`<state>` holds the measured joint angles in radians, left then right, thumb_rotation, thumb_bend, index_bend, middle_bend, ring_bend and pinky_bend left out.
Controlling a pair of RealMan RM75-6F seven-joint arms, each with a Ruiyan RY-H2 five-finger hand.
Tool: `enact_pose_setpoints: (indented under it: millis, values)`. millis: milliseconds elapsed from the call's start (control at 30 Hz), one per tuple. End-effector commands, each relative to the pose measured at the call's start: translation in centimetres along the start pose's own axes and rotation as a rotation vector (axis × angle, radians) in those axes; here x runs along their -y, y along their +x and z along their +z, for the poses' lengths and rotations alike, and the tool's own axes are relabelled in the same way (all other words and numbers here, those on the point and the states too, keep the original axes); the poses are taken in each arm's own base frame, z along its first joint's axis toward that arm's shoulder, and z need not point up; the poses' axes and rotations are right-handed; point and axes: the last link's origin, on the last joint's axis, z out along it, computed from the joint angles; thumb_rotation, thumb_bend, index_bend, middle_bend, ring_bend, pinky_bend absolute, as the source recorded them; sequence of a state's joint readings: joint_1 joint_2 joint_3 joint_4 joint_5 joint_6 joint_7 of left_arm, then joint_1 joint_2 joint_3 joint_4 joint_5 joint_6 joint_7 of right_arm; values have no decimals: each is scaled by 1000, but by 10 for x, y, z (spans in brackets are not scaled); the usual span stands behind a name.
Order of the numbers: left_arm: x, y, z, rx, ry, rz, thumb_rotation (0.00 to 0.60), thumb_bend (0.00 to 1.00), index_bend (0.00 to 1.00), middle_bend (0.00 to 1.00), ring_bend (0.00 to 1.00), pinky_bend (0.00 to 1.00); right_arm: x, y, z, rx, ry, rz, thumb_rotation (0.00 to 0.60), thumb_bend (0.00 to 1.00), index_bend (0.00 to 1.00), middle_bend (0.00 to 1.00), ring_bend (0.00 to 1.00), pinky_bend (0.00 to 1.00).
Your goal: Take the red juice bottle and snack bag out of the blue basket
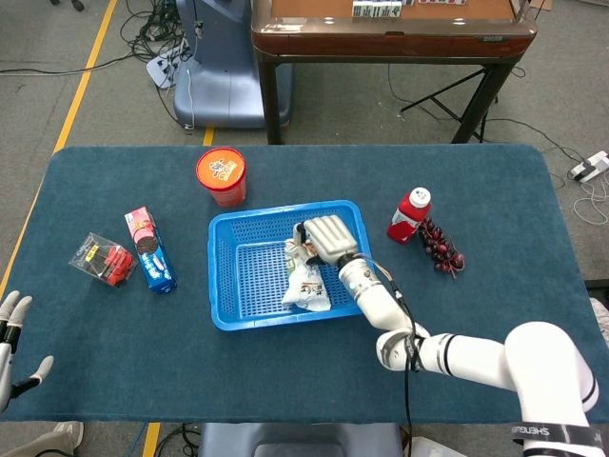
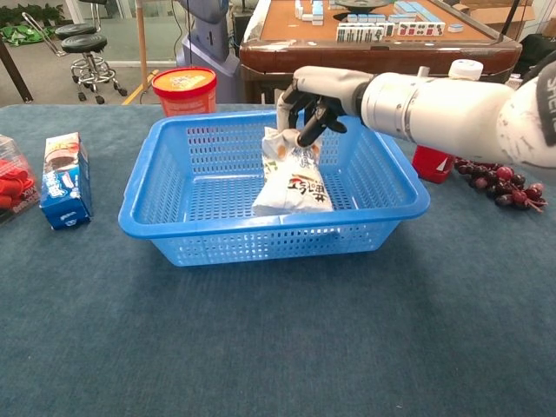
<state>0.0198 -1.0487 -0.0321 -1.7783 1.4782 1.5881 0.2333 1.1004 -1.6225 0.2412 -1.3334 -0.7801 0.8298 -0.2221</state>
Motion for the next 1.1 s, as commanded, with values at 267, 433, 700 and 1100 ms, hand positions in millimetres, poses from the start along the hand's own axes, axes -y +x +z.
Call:
enact_pose_setpoints:
  millis: [267, 433, 700, 1100]
  values:
    - [-2, 2, 1, -6, -4, 0, 600, 271, 7, 23, 124, 132, -2, 52, -29, -127, 80, 54, 600, 628, 728, 494, 529, 804]
    - [-4, 4, 2, -13, -13, 2, 600, 271, 7, 23, 124, 132, -17, 86, -60, -187, 94, 70, 600, 628, 728, 495, 529, 804]
    - [-11, 4, 2, -14, -29, 3, 600, 271, 8, 23, 124, 132, -61, 113, -115, -215, 36, 88, 600, 625, 727, 495, 529, 804]
    - [-16, 4, 2, -13, -39, 9, 600, 271, 7, 23, 124, 132, -130, 84, -142, -73, -129, 48, 600, 589, 691, 426, 448, 750]
